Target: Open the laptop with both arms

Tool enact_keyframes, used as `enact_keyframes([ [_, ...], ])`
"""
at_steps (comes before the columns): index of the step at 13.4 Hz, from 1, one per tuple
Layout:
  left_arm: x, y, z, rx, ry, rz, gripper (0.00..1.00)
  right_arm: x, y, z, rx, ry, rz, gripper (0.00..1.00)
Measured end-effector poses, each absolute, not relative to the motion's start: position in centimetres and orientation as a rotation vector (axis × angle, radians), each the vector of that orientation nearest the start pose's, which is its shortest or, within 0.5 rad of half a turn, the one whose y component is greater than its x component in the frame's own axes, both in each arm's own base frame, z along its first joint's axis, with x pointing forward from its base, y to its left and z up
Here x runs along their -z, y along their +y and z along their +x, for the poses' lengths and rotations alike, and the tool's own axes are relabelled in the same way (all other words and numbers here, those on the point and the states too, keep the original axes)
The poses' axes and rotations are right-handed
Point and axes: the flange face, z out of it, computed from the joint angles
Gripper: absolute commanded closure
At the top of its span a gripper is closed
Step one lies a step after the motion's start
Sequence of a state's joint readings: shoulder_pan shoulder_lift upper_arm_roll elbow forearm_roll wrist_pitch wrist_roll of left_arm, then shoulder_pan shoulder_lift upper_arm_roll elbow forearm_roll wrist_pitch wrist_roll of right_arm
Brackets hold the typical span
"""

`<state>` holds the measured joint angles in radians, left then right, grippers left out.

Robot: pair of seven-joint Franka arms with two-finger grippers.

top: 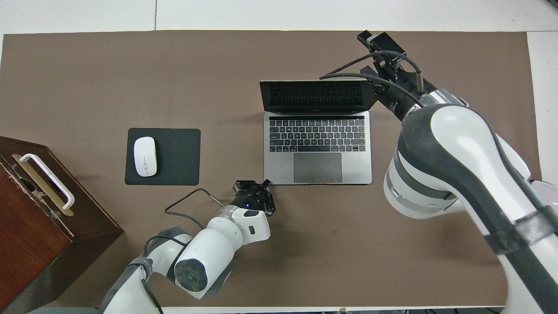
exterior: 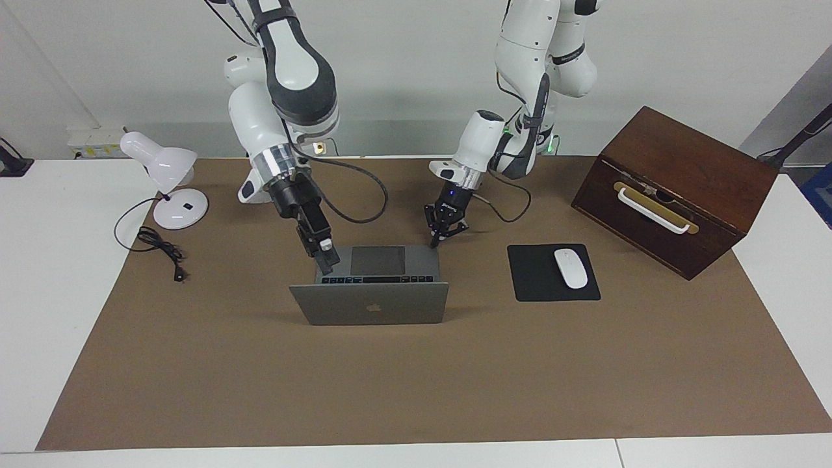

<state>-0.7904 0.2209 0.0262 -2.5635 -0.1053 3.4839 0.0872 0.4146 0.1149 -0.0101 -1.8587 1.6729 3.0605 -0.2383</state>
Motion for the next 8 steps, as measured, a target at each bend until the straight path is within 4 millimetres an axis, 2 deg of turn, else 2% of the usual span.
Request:
enact_keyframes([
  [2,-26.7,-33.5,36.7,1.096,1.153,-2.965,1.0,-55.1,16.9,59.4,0.825,0.842,-1.805,0.0],
  [4,-26.7,-33.5,36.8,1.097,1.153,-2.965,1.0,-59.8,16.2,61.0,0.935,0.632,-1.868,0.0],
  [6,-26.8,-33.4,36.7,1.098,1.151,-2.966,1.0,-63.3,13.9,63.3,1.026,0.415,-1.987,0.0],
  [8,-26.8,-33.3,36.8,1.101,1.144,-2.968,1.0,-65.0,10.6,65.8,1.058,0.23,-2.144,0.0],
])
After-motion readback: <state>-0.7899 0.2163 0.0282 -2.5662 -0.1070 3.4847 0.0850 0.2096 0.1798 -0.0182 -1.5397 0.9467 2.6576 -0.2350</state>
